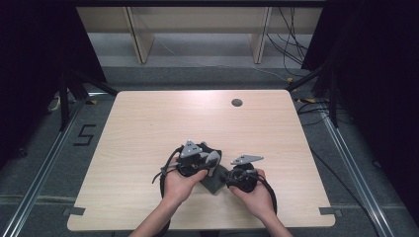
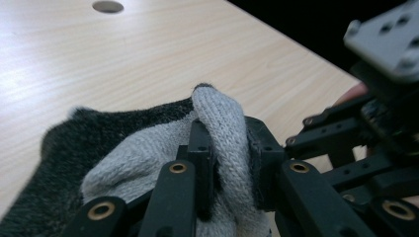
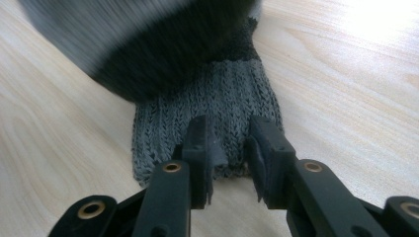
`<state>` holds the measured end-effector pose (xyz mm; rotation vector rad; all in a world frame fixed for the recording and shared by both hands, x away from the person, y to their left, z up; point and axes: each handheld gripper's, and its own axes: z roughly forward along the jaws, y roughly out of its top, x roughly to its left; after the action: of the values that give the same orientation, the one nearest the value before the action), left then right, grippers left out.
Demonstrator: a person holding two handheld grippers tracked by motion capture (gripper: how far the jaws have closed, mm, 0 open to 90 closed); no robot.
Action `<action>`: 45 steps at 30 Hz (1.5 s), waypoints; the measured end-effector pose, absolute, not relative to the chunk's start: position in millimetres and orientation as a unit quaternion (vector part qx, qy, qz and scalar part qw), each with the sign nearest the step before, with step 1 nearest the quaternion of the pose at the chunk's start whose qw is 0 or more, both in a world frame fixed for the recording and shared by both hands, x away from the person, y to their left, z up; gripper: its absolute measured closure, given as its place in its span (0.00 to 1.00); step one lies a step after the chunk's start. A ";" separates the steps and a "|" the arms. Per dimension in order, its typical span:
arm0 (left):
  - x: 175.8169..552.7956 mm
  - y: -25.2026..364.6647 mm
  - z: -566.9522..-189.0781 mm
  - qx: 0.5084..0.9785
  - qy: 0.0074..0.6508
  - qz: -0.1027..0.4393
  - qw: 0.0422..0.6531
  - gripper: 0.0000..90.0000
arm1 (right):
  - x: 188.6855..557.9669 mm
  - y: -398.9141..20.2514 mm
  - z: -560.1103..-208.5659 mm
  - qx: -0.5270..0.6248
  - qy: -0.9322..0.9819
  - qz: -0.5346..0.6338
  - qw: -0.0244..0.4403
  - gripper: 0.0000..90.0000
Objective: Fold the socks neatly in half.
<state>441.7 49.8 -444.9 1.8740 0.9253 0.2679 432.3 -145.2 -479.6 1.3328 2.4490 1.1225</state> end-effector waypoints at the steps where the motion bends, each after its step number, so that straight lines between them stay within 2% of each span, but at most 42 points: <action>1: 441.2 47.6 -446.8 0.777 0.380 0.115 0.489 0.84 | 432.2 -145.8 -479.4 0.440 0.814 0.372 0.068 0.77; 2: 441.0 44.3 -449.8 0.783 0.374 0.117 0.484 0.84 | 431.7 -145.6 -480.0 0.439 0.812 0.379 0.059 0.76; 5: 440.1 39.5 -454.3 0.798 0.360 0.130 0.466 0.84 | 429.8 -149.3 -477.9 0.432 0.813 0.382 0.076 0.68; 9: 438.9 35.2 -457.7 0.797 0.364 0.132 0.465 0.84 | 424.2 -163.5 -465.5 0.440 0.816 0.371 0.060 0.72; 10: 439.2 34.9 -458.1 0.797 0.362 0.130 0.466 0.84 | 423.8 -166.7 -463.0 0.443 0.812 0.372 0.082 0.73; 12: 438.6 33.5 -458.3 0.799 0.360 0.136 0.462 0.83 | 426.5 -176.0 -454.1 0.445 0.806 0.384 0.079 0.74; 17: 438.5 30.0 -459.2 0.815 0.340 0.142 0.448 0.83 | 439.6 -182.5 -432.7 0.444 0.789 0.411 0.108 0.73; 21: 436.9 25.5 -462.4 0.813 0.339 0.147 0.450 0.83 | 453.0 -174.4 -419.7 0.451 0.776 0.426 0.112 0.69; 25: 435.1 22.6 -464.8 0.819 0.322 0.157 0.448 0.82 | 471.6 -165.6 -419.9 0.455 0.780 0.418 0.099 0.68; 32: 433.1 19.7 -466.8 0.818 0.318 0.162 0.451 0.80 | 494.8 -149.6 -427.2 0.470 0.794 0.385 0.021 0.63; 34: 432.8 19.2 -467.1 0.818 0.317 0.164 0.451 0.80 | 501.9 -146.8 -432.2 0.462 0.800 0.383 0.013 0.61; 36: 432.6 19.3 -467.0 0.820 0.315 0.165 0.450 0.80 | 504.7 -144.2 -435.9 0.462 0.803 0.377 0.013 0.64; 40: 431.0 19.8 -467.1 0.819 0.311 0.163 0.454 0.75 | 506.8 -139.3 -442.6 0.463 0.809 0.363 -0.009 0.82; 42: 427.8 18.5 -466.6 0.812 0.308 0.164 0.469 0.65 | 505.8 -138.2 -443.1 0.464 0.806 0.368 -0.014 0.89; 45: 418.4 22.3 -460.4 0.810 0.299 0.167 0.475 0.49 | 504.6 -137.2 -442.1 0.462 0.806 0.371 -0.014 0.91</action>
<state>418.4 22.3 -460.4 1.9811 0.7315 0.4084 504.6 -137.2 -442.1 1.4633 2.5540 1.1764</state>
